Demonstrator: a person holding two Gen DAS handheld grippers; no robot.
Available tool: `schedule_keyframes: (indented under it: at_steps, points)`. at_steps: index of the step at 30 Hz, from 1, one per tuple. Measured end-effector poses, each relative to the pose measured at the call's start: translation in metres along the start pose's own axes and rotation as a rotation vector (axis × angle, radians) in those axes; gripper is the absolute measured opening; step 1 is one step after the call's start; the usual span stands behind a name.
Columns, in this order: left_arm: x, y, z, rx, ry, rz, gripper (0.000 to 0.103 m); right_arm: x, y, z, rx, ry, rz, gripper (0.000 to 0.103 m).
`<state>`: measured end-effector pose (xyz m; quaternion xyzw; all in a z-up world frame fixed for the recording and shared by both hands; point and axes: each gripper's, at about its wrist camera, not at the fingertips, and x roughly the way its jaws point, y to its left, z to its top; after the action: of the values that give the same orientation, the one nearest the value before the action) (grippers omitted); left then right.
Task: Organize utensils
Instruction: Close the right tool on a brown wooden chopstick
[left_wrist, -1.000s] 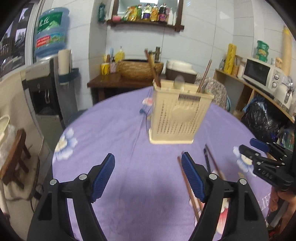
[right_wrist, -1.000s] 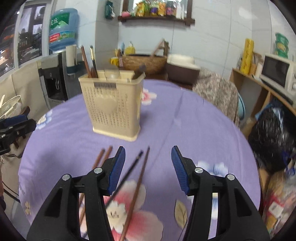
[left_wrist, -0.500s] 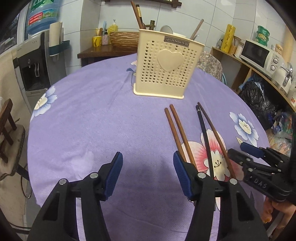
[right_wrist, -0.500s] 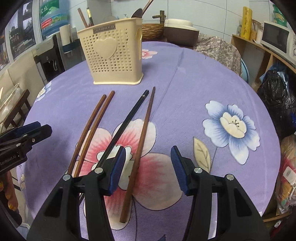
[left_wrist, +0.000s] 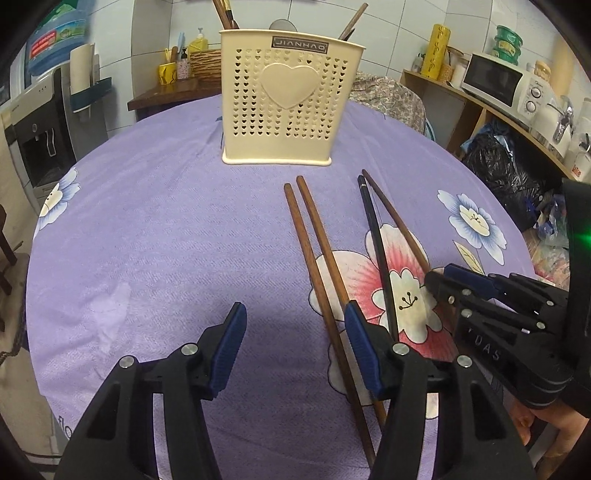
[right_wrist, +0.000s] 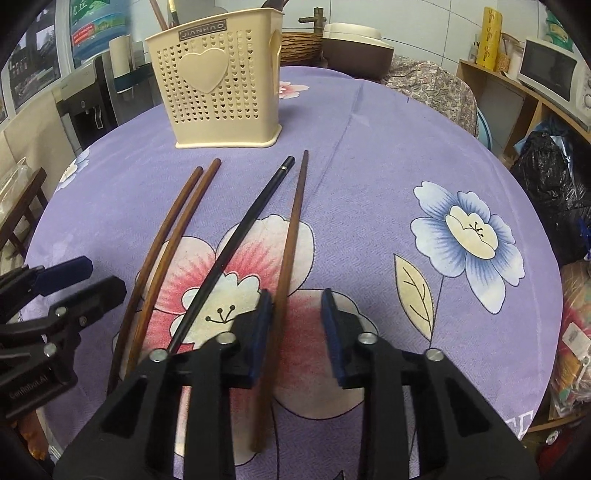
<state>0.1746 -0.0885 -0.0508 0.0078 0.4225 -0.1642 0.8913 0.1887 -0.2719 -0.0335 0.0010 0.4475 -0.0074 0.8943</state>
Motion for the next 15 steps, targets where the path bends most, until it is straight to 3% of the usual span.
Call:
schedule_keyframes:
  at_steps: [3, 15]
  points:
    - [0.001, -0.002, -0.001, 0.001, 0.004, 0.001, 0.055, 0.000, -0.007, -0.001, 0.025, -0.004, -0.004, 0.008]
    - [0.008, -0.015, -0.004, 0.023, 0.019, 0.055, 0.049, -0.005, -0.032, -0.010, 0.081, -0.022, -0.062, 0.009]
